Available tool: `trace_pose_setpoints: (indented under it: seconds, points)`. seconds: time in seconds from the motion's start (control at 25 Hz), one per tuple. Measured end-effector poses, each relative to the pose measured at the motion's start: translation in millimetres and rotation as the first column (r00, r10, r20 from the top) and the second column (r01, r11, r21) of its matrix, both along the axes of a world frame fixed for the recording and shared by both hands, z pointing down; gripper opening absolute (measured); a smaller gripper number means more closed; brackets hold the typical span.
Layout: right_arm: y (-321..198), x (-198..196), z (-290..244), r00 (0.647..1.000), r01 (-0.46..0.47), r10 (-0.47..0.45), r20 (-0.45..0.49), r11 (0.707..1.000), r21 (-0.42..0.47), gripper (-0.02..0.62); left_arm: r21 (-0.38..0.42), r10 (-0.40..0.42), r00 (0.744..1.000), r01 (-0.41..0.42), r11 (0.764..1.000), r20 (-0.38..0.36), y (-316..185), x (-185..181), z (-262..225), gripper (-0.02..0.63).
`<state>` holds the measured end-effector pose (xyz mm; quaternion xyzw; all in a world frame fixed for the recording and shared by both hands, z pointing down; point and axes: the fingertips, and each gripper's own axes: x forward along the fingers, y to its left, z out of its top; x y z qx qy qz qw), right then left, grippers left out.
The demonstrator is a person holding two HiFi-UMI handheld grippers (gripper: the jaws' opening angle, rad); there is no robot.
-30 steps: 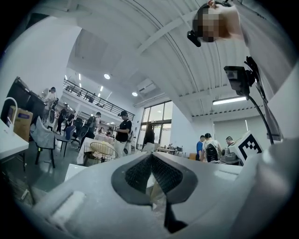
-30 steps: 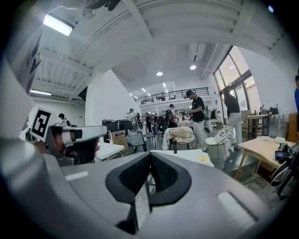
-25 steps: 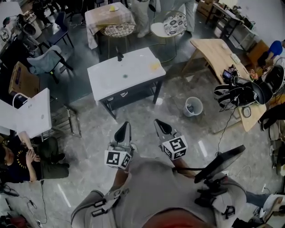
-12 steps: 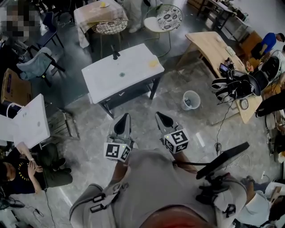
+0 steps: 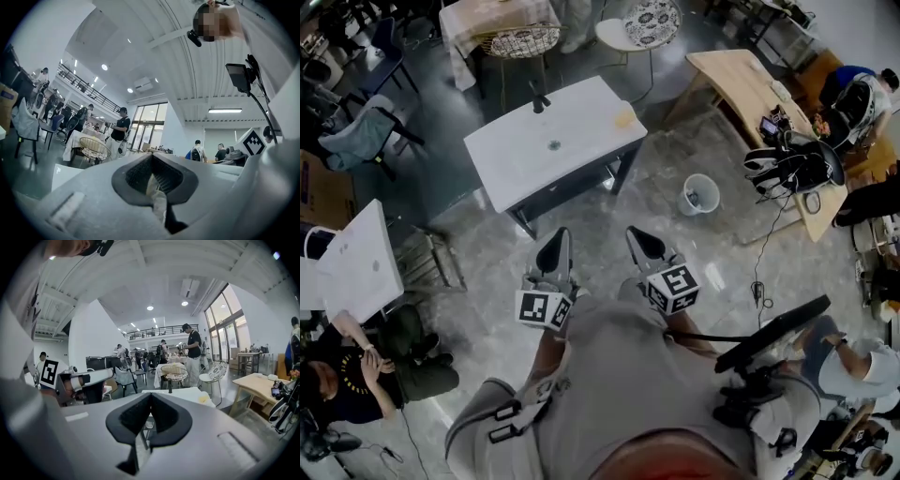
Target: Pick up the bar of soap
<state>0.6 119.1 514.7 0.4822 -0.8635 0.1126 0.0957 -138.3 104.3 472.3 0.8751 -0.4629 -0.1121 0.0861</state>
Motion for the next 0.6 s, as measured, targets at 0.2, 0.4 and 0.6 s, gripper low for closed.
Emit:
trace_pose_setpoints:
  seconds: [0.2,0.4,0.6]
  points:
    - [-1.7,-4.9,-2.1,1.000,-0.001,0.001,-0.016,1.000,0.003,0.002,-0.010,-0.010,1.000,0.010,1.000,-0.015,-2.7,-12.7,6.2,-0.008]
    - [-11.2,-15.5,-0.9,1.000,0.024,-0.024,-0.010,1.000,-0.004,0.002,-0.004,-0.030,0.999,0.030,1.000,-0.021,-5.7,-20.4,7.7,-0.008]
    - [-28.3,-44.4,0.1,0.994,0.110,-0.110,0.003,0.994,0.011,0.002,-0.022,-0.089,0.996,0.089,0.996,-0.008,-9.6,-38.4,19.0,-0.008]
